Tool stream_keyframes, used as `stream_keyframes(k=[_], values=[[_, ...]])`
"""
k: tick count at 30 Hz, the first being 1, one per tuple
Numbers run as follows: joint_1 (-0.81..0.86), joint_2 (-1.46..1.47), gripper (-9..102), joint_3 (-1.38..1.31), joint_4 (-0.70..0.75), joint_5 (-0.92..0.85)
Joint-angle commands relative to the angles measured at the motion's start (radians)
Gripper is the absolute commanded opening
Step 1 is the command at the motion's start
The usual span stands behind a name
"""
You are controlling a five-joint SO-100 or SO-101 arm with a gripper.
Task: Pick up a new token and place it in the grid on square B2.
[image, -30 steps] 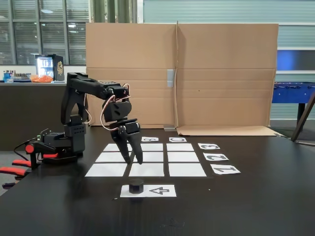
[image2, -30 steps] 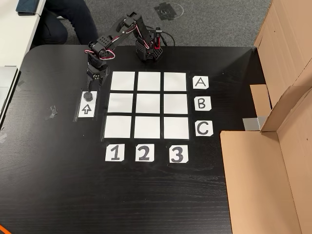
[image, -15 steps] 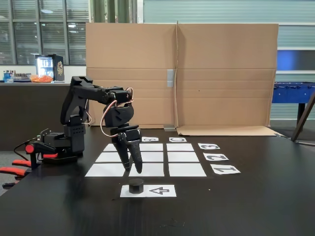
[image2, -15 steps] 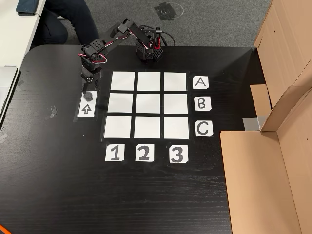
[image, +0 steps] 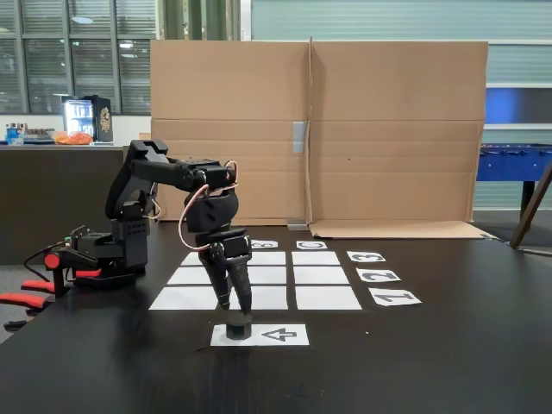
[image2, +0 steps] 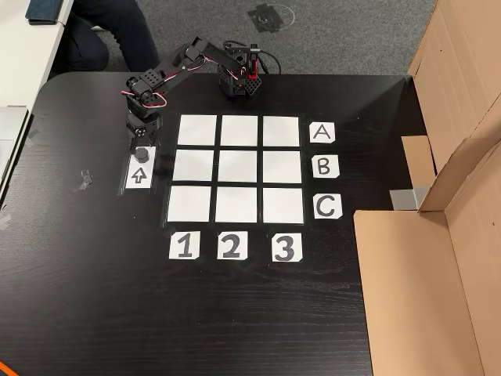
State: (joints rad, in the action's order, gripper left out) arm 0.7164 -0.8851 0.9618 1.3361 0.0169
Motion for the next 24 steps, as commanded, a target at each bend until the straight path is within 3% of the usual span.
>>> stream_keyframes(k=[1,24], values=[[0.008,0.005,24,-0.055,0.006,0.008],[0.006,0.126,24,-0.173,0.006,0.008]])
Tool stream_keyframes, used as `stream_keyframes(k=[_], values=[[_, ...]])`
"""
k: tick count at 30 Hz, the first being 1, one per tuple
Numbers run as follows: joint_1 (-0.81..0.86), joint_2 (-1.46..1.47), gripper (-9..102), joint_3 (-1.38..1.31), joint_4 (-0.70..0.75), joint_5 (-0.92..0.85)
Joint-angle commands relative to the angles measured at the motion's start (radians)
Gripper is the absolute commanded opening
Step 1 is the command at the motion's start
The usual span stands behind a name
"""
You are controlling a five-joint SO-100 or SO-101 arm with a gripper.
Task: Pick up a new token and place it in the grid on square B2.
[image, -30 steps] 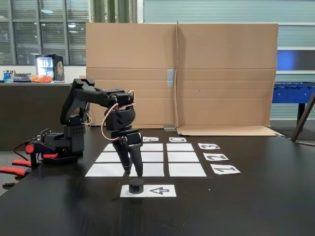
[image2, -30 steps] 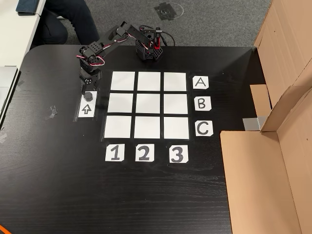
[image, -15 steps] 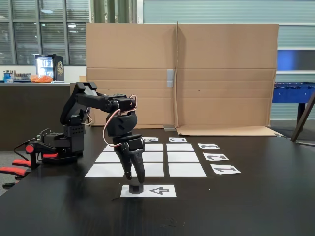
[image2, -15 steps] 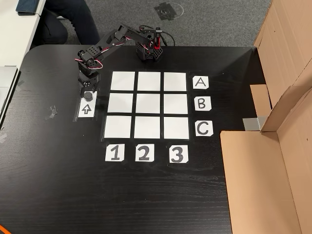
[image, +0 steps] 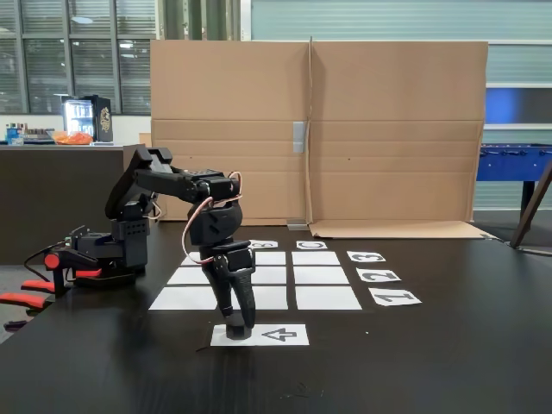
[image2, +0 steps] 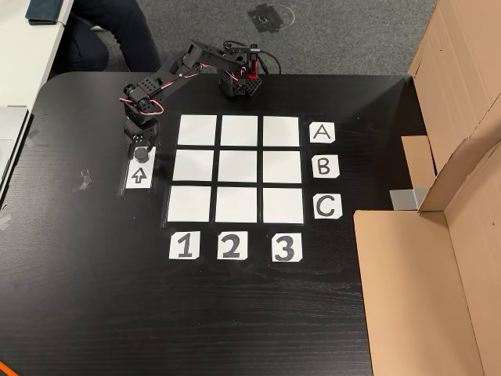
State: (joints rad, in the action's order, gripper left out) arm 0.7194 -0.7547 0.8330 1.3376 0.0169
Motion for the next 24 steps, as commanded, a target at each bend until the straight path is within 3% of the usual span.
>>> stream_keyframes(k=[1,13,24], values=[[0.003,0.000,24,-0.052,0.005,0.008],[0.003,0.040,24,-0.081,-0.005,0.008],[0.006,0.051,16,-0.100,-0.008,0.008]])
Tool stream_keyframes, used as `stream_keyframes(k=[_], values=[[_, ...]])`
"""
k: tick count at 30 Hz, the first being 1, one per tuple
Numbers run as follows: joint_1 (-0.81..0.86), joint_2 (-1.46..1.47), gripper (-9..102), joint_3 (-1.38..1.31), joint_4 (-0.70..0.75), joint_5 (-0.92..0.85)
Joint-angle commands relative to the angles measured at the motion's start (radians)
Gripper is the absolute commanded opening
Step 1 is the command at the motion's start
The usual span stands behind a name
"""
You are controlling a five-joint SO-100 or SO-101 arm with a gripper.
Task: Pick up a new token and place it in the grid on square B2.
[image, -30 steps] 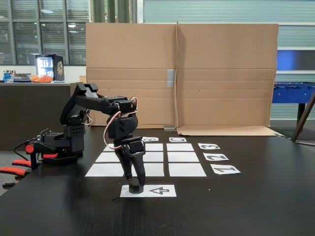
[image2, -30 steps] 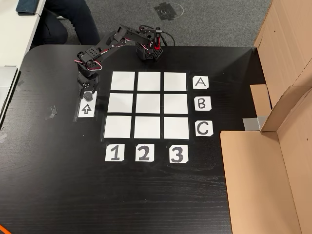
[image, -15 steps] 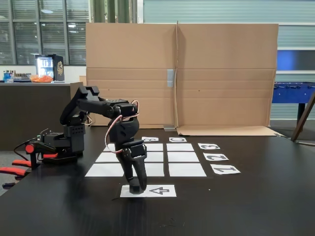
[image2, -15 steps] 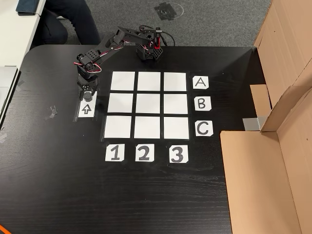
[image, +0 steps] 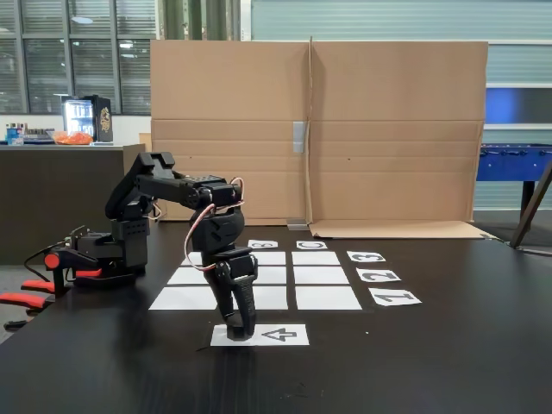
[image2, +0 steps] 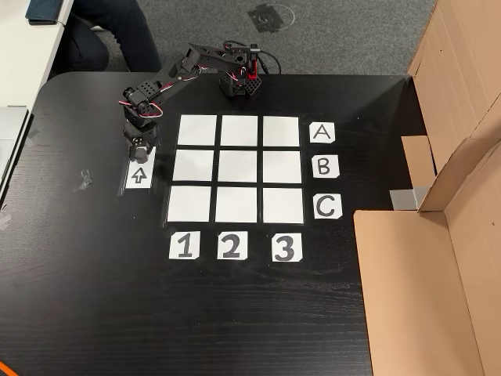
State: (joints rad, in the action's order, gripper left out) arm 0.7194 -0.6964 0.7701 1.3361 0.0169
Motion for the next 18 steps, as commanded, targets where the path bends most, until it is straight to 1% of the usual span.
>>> stream_keyframes(k=[1,5,11,18], values=[[0.006,-0.008,15,-0.038,-0.006,0.008],[0.006,-0.008,12,-0.043,-0.006,0.008],[0.011,-0.032,10,-0.043,-0.003,0.008],[0.017,-0.143,10,-0.034,0.018,0.011]])
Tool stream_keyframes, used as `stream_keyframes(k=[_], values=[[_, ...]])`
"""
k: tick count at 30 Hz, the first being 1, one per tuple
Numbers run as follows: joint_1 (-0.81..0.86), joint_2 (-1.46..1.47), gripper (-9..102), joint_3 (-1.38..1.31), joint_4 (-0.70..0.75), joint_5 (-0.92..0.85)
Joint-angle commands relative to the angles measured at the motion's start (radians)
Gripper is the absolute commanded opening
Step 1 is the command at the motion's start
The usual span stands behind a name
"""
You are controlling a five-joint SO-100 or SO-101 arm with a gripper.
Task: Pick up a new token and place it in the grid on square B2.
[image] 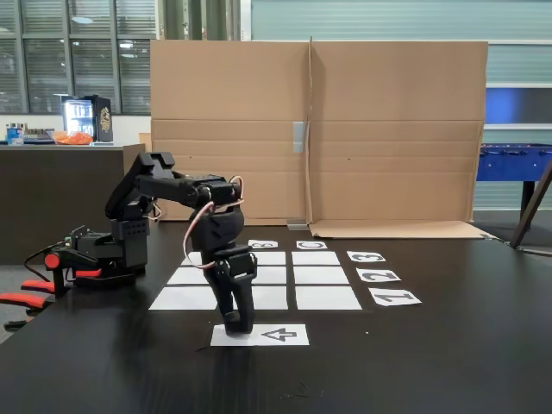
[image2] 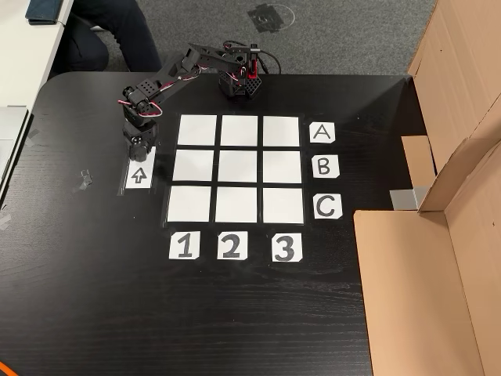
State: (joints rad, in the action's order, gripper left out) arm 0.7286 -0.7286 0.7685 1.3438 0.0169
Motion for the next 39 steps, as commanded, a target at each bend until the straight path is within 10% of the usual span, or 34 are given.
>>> stream_keyframes(k=[1,39], values=[[0.006,-0.127,10,-0.032,0.018,0.011],[-0.653,-1.166,9,0.762,0.069,0.044]])
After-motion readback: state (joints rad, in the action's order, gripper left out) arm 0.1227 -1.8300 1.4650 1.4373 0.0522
